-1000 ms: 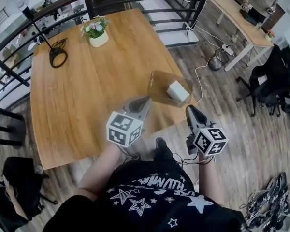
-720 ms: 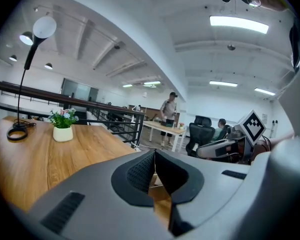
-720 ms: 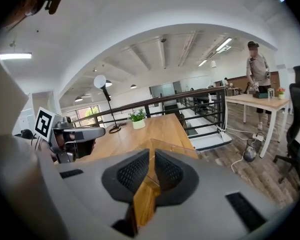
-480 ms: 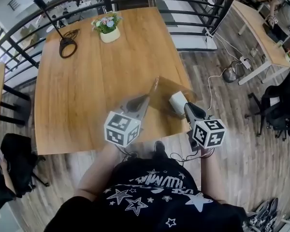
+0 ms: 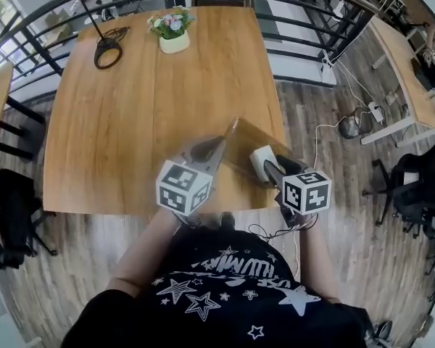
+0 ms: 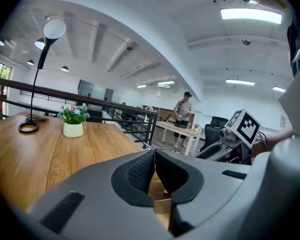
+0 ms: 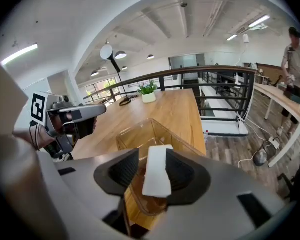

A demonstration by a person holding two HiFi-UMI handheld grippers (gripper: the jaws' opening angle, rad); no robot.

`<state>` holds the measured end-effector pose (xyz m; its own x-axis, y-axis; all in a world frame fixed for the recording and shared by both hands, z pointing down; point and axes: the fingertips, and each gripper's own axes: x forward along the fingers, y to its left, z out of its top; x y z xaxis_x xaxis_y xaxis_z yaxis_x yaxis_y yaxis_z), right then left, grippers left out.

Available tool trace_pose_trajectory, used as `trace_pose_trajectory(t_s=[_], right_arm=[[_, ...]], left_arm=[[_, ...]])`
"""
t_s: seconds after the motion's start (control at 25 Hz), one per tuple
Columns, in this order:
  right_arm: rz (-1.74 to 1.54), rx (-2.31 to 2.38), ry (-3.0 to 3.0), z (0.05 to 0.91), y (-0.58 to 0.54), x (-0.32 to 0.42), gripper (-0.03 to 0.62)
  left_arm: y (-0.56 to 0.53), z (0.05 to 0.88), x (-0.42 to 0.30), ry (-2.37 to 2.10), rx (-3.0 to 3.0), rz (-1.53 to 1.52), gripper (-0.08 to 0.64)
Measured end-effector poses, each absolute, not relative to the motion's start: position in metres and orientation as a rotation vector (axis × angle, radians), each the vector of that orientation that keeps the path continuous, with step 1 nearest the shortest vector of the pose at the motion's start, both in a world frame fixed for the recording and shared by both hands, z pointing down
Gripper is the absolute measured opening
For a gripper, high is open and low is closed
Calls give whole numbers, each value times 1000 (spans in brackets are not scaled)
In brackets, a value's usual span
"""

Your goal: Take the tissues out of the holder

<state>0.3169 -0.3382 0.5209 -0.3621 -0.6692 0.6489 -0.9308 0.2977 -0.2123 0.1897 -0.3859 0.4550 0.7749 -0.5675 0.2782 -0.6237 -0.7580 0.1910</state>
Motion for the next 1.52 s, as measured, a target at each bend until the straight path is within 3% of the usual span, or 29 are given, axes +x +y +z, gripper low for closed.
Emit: trace_pose_trajectory(t_s=[0.16,0.28,1.52], right_arm=[[831,1291,-2061,540,-342,315,255],[815,1231,-2015,551,-345,313,275],[716,1130,-1582,598,-363,315,265]], left_arm=[[-393,459,189,-976,2665,287,15],[-396,463,187,-1003,2649,299,15],[-414,470,145,-1044,2617,322,15]])
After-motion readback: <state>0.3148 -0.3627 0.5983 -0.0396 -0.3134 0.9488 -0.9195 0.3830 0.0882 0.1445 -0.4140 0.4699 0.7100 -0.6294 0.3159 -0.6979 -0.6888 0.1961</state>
